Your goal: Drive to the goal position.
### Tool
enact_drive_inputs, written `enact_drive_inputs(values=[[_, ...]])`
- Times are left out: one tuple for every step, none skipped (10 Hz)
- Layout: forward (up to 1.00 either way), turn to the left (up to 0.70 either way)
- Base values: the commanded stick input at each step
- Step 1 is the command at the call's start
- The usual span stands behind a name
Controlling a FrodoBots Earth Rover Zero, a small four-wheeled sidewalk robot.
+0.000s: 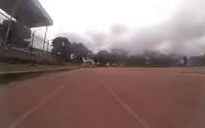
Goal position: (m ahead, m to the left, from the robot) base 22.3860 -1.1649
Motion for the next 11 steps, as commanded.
enact_drive_inputs(values=[[1.0,0.0],[1.0,0.0],[1.0,0.0],[1.0,0.0],[1.0,0.0],[1.0,0.0],[1.0,0.0],[1.0,0.0],[1.0,0.0],[1.0,0.0],[1.0,0.0]])
